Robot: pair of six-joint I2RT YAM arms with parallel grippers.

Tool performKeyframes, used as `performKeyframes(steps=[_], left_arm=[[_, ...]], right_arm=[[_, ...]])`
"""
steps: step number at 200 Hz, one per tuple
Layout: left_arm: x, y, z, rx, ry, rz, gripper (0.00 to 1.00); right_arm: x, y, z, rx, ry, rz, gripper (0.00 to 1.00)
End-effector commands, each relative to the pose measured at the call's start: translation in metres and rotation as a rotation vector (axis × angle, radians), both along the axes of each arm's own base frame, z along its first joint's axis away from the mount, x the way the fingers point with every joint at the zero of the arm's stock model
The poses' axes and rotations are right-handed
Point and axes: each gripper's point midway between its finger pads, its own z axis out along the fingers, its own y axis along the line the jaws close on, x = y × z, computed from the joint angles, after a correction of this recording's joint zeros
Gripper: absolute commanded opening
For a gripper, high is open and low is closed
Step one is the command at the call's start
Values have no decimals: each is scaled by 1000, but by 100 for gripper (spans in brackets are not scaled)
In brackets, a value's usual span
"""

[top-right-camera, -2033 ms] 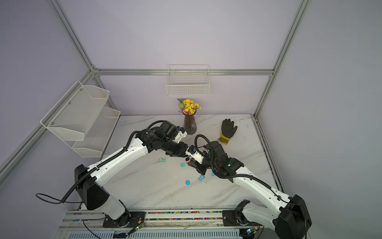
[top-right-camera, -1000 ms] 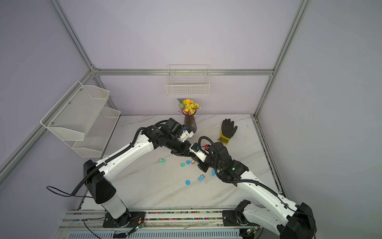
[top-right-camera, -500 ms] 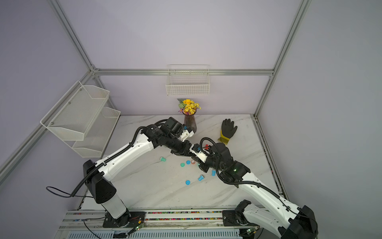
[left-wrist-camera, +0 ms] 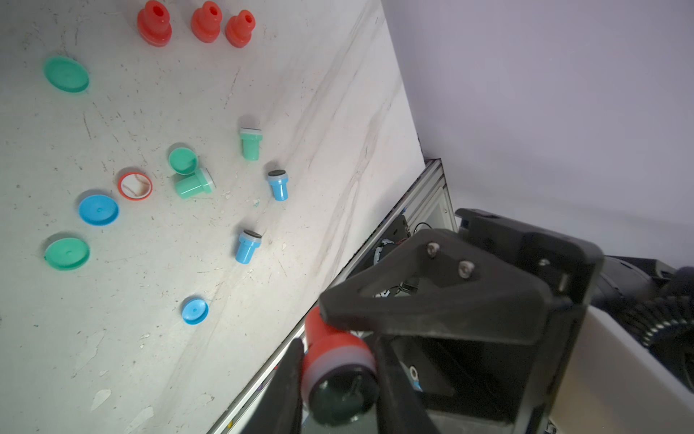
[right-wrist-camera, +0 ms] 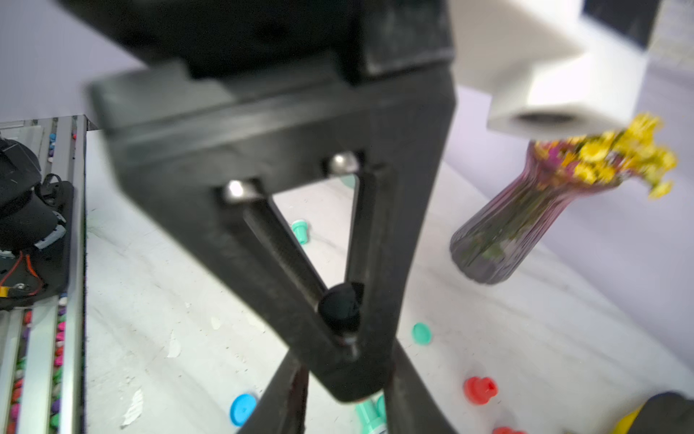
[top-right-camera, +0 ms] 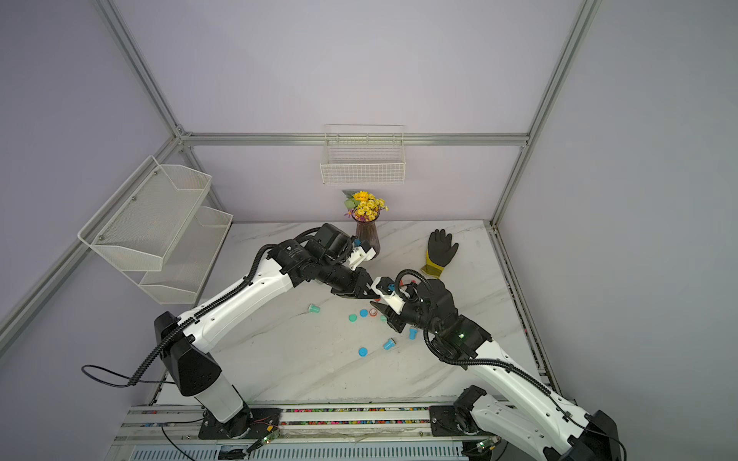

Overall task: Close the stamp cap
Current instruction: Pick up the stamp from the center of the board.

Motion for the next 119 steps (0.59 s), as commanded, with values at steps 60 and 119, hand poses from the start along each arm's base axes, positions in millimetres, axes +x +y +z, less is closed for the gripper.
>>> performKeyframes(steps=[60,119], left_arm=[[-33,10,175,-592,-118,-102,26],[-83,27,233,-770,-111,-285,26]], right_arm=[[-41,-27,154,426,-389,17,50],[-69,-25,216,562,-528,150,53]])
